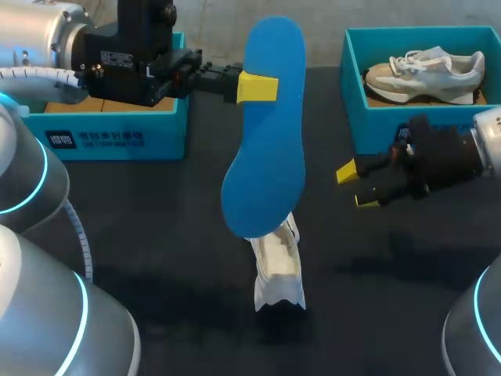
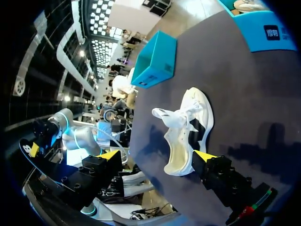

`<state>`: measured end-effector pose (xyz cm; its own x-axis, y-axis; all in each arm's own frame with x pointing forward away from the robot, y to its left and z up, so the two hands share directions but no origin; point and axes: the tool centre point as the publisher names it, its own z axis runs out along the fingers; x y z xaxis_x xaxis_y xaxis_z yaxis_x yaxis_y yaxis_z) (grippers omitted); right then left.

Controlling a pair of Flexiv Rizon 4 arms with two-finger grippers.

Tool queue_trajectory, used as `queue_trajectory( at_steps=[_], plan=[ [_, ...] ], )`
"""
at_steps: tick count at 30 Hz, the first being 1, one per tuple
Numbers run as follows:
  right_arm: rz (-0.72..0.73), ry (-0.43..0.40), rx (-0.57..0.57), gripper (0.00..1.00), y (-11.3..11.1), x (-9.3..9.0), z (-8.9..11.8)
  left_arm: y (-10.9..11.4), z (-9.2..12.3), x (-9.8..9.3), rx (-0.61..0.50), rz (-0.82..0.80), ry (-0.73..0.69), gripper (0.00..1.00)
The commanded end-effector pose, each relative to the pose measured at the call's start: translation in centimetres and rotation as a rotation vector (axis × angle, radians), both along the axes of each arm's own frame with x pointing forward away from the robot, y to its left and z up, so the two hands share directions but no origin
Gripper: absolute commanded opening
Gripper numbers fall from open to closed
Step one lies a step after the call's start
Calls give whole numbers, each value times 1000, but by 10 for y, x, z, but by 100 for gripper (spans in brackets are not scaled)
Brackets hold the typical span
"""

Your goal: Take the shoe out of the shoebox, open the shoe tongue, remove and reinsert the insole, then place the shoe into the shoebox

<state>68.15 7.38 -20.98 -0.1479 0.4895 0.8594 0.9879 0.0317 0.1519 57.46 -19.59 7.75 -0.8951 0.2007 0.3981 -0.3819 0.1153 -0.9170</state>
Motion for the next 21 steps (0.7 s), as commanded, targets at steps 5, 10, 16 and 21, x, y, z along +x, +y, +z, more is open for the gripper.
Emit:
queue_trajectory(
  at_steps=[5,10,16,21],
  plan=[
    [7,5,-5,100,3,5,0,-1,0,0,2,0,0,0],
    [-25,49,96,100,8,4,-3,-1,0,0,2,0,0,0],
    [-47,107,180,100,17,2,2,-1,0,0,2,0,0,0],
    [-48,141,206,100,22,0,11,-1,0,0,2,0,0,0]
  ],
)
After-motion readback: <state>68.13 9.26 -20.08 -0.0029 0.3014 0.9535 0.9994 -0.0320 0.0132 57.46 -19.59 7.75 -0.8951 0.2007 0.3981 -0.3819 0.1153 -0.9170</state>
